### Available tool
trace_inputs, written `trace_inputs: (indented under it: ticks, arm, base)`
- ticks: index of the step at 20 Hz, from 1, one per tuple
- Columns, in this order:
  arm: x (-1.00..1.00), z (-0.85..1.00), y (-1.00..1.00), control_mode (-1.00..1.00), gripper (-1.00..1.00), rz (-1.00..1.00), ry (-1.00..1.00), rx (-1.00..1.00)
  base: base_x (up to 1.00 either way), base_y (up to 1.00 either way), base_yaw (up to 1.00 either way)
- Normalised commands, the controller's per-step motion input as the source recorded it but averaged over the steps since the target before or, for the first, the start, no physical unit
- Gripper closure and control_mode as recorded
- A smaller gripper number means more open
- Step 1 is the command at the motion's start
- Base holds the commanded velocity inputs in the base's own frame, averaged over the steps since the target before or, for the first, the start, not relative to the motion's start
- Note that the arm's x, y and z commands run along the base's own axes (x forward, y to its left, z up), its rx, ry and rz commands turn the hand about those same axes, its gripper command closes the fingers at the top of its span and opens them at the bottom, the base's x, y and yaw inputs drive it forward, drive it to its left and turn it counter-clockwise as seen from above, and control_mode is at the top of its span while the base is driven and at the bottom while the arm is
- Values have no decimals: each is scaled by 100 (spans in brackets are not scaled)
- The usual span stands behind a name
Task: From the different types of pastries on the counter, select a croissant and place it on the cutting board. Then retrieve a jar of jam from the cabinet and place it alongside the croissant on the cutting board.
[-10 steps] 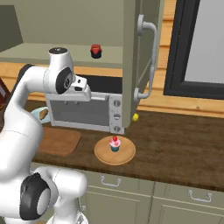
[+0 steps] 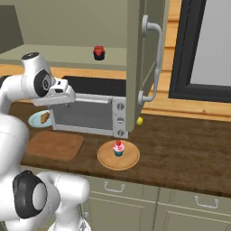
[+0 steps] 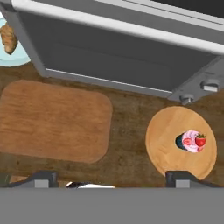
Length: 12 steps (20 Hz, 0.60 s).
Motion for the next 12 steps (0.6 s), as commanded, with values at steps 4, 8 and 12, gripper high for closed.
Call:
trace_inputs:
  ticks: [4, 8, 12]
  arm:
    - [14, -8, 100, -100, -100, -12, -18, -3]
    - [6, 0, 100, -100, -100, -14, -34, 9]
    - [0, 0, 100, -100, -100, -9, -30, 27]
  base:
    - [0, 0, 0]
    - [0, 0, 0]
    - [0, 0, 0]
